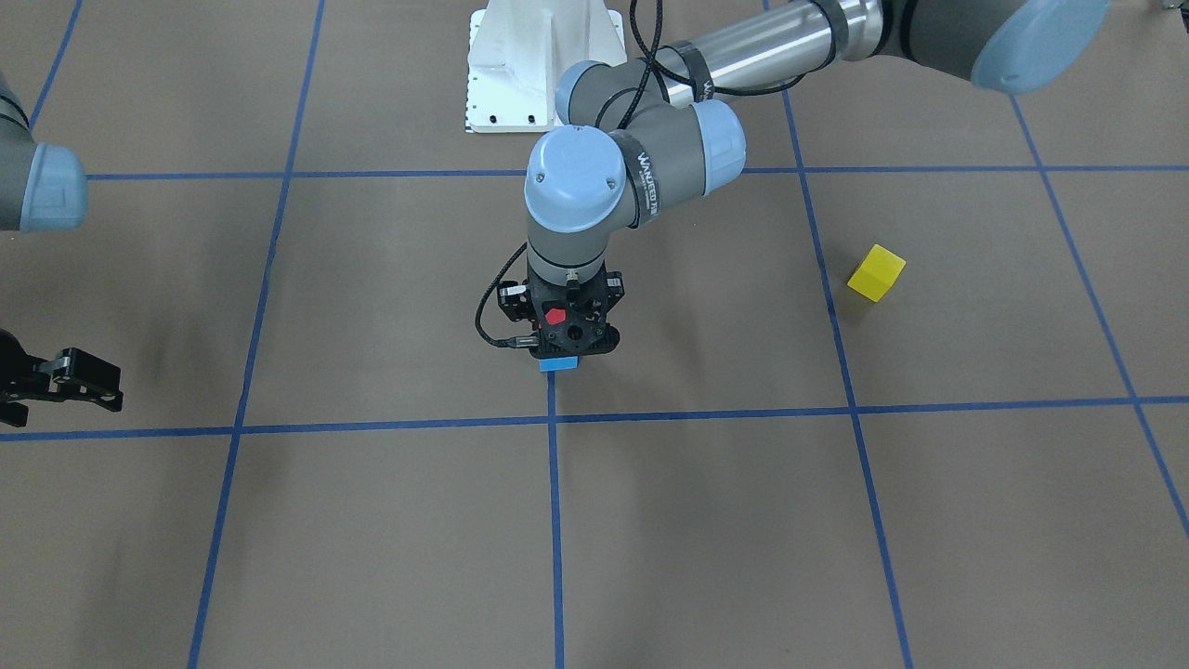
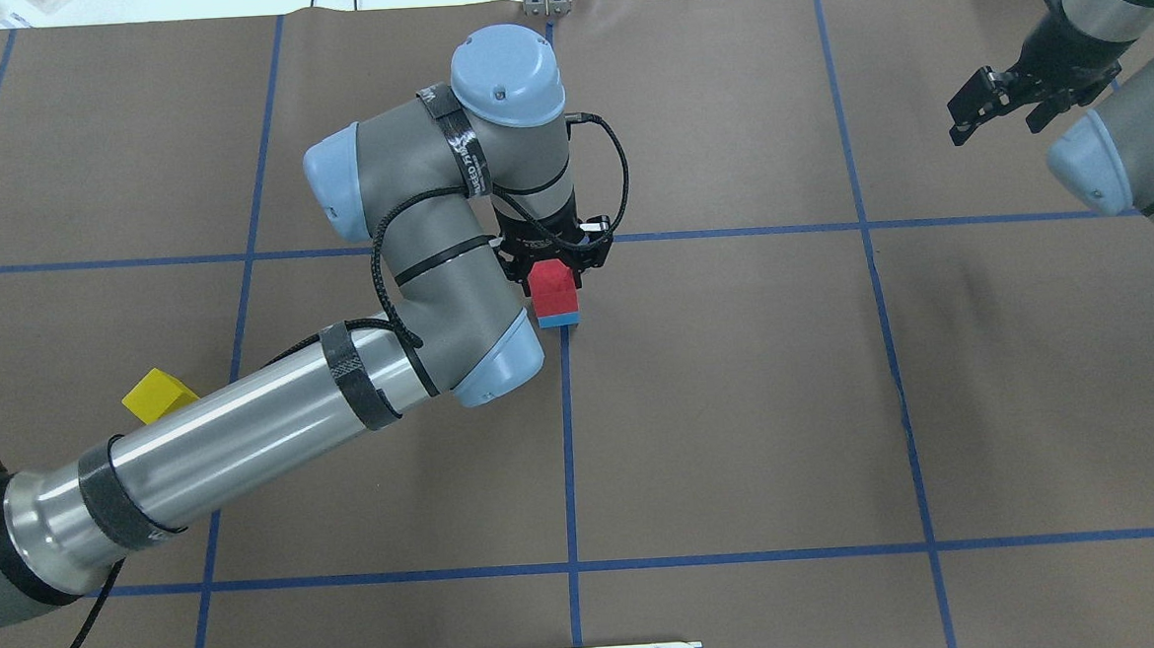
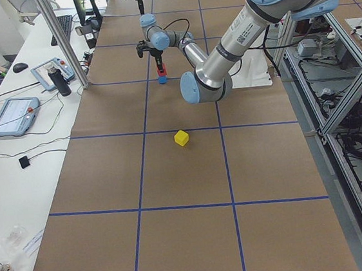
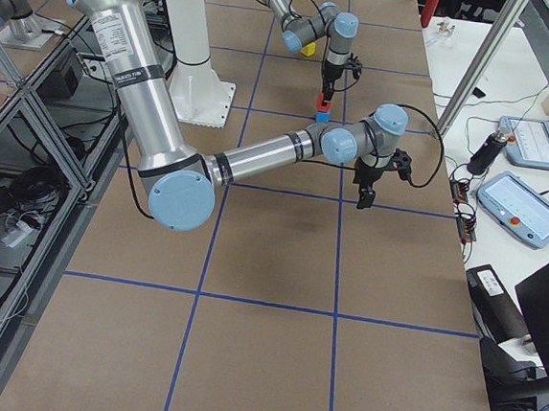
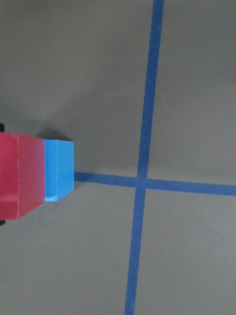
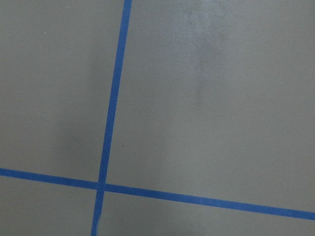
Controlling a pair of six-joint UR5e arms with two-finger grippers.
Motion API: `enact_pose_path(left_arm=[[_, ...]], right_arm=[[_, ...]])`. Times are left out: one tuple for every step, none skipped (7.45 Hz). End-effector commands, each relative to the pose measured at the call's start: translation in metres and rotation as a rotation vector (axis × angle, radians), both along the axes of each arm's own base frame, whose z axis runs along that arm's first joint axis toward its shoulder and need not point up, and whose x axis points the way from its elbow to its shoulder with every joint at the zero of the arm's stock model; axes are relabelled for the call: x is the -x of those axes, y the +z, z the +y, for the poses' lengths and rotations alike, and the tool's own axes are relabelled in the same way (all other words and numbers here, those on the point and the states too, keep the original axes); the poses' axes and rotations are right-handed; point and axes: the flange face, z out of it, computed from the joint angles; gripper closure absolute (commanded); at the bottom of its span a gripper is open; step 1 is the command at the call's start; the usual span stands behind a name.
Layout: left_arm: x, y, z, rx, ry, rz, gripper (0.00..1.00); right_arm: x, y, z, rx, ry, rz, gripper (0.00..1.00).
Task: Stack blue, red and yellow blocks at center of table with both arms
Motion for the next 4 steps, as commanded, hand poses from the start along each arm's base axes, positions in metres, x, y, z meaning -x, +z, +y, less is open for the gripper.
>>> enact_pose_path(left_arm=[[0.002,-0.004,0.001,-0.005,0.000,0.007,0.00],[0.004,-0.005,0.000,-0.007,-0.002,0.008,0.00],[0.008,-0.006,-0.004,-0.010,-0.008,0.011,0.00],[0.029,-0.018,-0.014,-0.022,-0.029,0.031,0.00]], right_arm=[[-0.001,0.000,0.000,0.001,0.001,-0.001,0.01],[-0.001,0.000,0.000,0.001,0.001,-0.001,0.01],[-0.002,0.000,0.000,0.001,0.002,-0.001,0.01],[-0.007,0.000,-0.001,0.004,0.009,-0.006,0.01]])
